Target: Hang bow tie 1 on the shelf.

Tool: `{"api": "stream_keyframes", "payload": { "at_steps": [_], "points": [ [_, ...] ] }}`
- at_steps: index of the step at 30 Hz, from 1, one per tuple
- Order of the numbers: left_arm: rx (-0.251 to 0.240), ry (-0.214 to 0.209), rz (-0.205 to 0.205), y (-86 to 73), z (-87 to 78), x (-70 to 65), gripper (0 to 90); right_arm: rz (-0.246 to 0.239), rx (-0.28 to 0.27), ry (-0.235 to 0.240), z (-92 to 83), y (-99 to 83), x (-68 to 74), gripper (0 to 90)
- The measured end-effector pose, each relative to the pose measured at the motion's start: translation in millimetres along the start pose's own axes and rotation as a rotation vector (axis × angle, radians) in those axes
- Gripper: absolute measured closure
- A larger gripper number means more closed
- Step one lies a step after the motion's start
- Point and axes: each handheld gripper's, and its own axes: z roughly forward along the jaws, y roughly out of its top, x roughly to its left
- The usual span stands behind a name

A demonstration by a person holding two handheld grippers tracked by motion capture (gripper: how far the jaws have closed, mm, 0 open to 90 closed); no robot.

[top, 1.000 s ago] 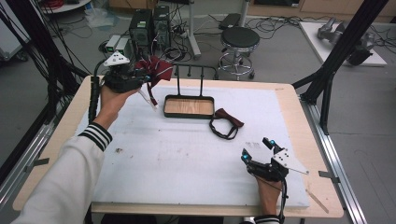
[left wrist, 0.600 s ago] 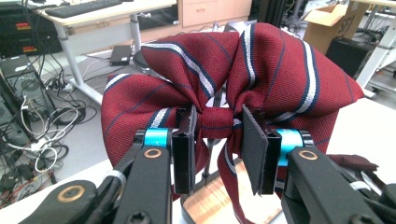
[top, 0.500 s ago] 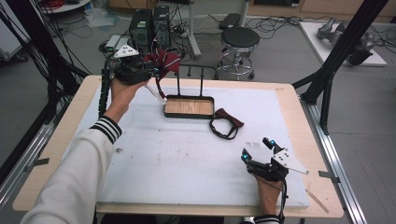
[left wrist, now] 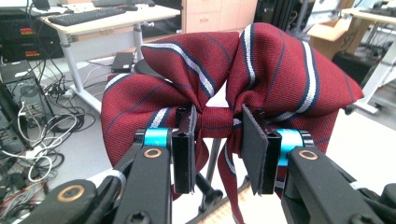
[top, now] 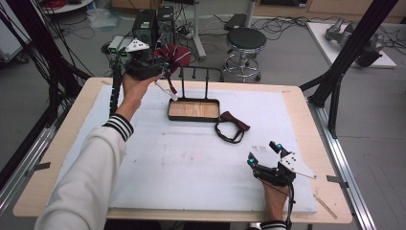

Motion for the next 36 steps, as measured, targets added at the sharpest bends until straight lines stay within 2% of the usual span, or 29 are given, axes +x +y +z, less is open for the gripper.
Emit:
{"api": "stream_keyframes", "payload": {
  "at_steps": [5,10,14,16,19,25,31,36],
  "points": [
    [-0.006,0.018,0.002,2.0,7.6,-1.4,66.9,-0.002,0.001,0.001,0.0,0.0,-0.1,8.6],
    [-0.029,0.070,-0.005,-0.9,13.6,-0.4,66.8,-0.002,-0.001,0.002,0.0,0.0,-0.1,8.6],
    [-0.026,0.099,-0.002,-2.2,14.7,2.0,66.9,-0.002,-0.001,0.004,-0.3,-0.1,-0.1,8.6],
    [-0.027,0.123,0.001,-2.6,13.1,4.6,66.8,-0.002,-0.001,0.005,-0.3,-0.1,-0.1,8.6],
    [-0.050,0.157,-0.017,-5.5,7.8,10.5,66.9,-0.005,-0.004,0.001,-0.5,-0.2,0.2,8.6],
    [-0.031,0.221,-0.038,-18.7,-0.5,25.0,66.9,-0.010,-0.006,0.003,-0.7,-0.3,0.3,8.6],
    [-0.019,0.248,-0.056,-31.0,-9.4,36.5,66.8,-0.010,-0.005,0.003,-0.7,-0.3,0.3,8.6],
    [-0.007,0.260,-0.061,-35.4,-17.1,39.7,66.8,-0.008,-0.005,0.001,-0.6,-0.3,0.3,8.6]
  ]
}}
